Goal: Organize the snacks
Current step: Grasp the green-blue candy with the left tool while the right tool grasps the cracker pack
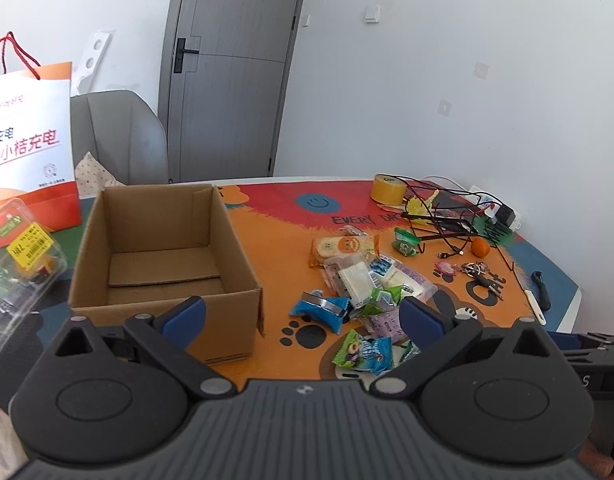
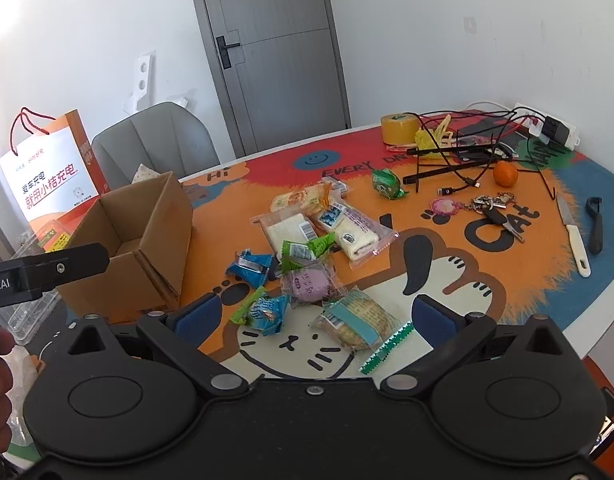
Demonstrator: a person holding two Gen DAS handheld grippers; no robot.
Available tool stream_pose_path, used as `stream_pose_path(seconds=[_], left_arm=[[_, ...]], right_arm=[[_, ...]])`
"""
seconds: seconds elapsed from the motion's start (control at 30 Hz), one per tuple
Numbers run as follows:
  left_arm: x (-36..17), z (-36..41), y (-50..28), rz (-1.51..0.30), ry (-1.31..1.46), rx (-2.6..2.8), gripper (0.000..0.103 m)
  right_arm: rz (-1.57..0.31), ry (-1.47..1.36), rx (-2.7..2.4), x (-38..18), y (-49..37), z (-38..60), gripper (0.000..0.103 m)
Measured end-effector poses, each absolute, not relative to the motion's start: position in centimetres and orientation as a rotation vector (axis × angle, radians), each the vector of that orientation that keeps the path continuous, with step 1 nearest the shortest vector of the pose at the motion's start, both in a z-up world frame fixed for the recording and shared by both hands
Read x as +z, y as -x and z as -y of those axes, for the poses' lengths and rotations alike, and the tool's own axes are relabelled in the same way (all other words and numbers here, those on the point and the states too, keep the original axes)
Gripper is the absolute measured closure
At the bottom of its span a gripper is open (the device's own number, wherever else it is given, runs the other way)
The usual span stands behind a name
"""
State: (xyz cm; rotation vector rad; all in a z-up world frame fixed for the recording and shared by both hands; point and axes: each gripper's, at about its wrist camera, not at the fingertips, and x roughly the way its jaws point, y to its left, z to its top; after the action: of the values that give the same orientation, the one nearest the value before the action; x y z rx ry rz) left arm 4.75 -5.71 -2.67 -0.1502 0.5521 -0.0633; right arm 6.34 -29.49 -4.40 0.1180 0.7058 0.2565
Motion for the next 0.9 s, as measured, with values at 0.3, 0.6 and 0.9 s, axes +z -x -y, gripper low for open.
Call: stream_pose_path(seconds=[0.3,0.6,0.9], left_arm=[[-5.2,7.2,-7.6,-0.611,0.173,-0.107,0.003],[-7.6,8.8,-10.1,-0.676,0.171,-0.159,0.016],[-10.0,10.0,-12.4,-0.756,0.169,-0.187,0.027]], right_arm=[[-0.767,-0.182,0.252,-7.3,-8.2,31.3,0.012],[-0.824,-0.211,0.276,-9.6,-10.0,31.8,0.022],[-0.839,-0.186,0.286,-11.0,-11.9,32.1,0.022]])
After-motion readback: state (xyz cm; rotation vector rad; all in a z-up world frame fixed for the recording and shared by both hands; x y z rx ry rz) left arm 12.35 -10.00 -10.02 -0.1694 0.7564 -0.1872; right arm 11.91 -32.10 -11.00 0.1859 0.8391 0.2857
